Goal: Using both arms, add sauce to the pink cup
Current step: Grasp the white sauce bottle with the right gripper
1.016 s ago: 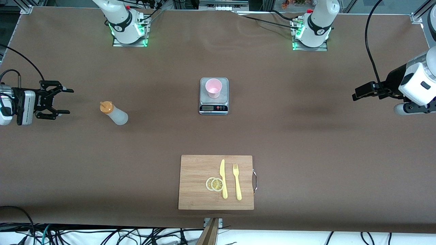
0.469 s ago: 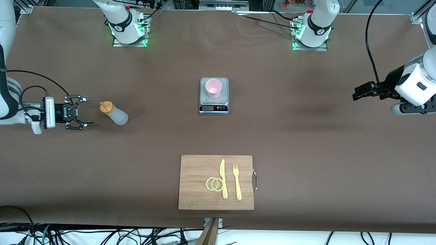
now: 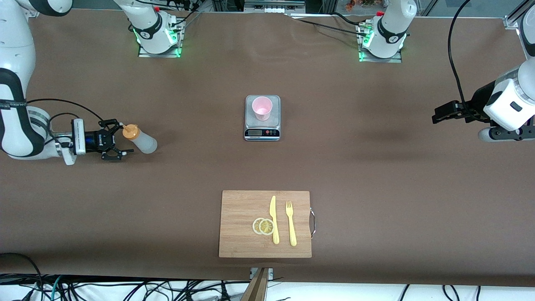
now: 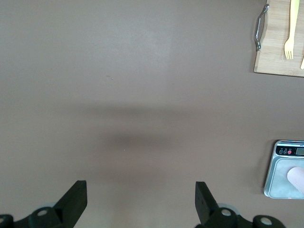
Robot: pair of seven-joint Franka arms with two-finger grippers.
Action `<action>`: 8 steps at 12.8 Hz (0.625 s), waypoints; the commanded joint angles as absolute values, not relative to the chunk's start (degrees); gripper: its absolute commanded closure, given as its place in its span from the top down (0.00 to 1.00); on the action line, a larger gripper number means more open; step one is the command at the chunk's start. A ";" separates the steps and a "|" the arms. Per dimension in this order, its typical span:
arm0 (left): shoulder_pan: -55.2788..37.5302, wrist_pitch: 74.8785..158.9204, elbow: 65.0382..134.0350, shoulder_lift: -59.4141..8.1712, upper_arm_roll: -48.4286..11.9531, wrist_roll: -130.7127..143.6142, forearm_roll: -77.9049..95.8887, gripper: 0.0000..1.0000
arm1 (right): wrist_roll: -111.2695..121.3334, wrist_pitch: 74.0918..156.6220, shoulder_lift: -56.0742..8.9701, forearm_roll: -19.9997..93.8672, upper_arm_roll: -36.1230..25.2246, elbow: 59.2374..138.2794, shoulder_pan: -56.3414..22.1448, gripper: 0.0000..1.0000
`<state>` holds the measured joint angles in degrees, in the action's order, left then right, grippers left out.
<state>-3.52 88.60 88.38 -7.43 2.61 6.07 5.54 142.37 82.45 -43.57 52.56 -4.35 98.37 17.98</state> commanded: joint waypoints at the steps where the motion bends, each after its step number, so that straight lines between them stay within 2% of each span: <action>1: -3.16 88.07 88.15 -7.56 1.93 5.10 4.40 1.00 | 146.33 80.07 -46.49 54.05 -3.96 96.85 18.54 1.00; 3: -3.08 88.07 87.54 -7.65 2.02 4.83 4.40 1.00 | 146.69 79.19 -47.02 54.05 -3.61 96.77 18.46 0.92; 4: -2.99 88.07 87.37 -7.73 1.93 4.75 4.31 1.00 | 146.86 79.02 -47.02 54.14 -2.82 96.77 18.54 0.70; 5: -2.99 88.07 87.28 -7.73 2.02 4.75 4.31 1.00 | 146.52 79.01 -47.02 54.14 -2.81 96.77 18.54 0.30; 6: -2.99 88.07 87.28 -7.73 2.02 4.75 4.22 1.00 | 146.34 79.01 -47.11 54.14 -2.81 96.68 18.46 0.18; 8: -2.81 88.07 87.28 -7.73 2.02 4.75 4.31 1.00 | 143.90 78.32 -46.50 54.14 -2.64 96.68 18.28 0.17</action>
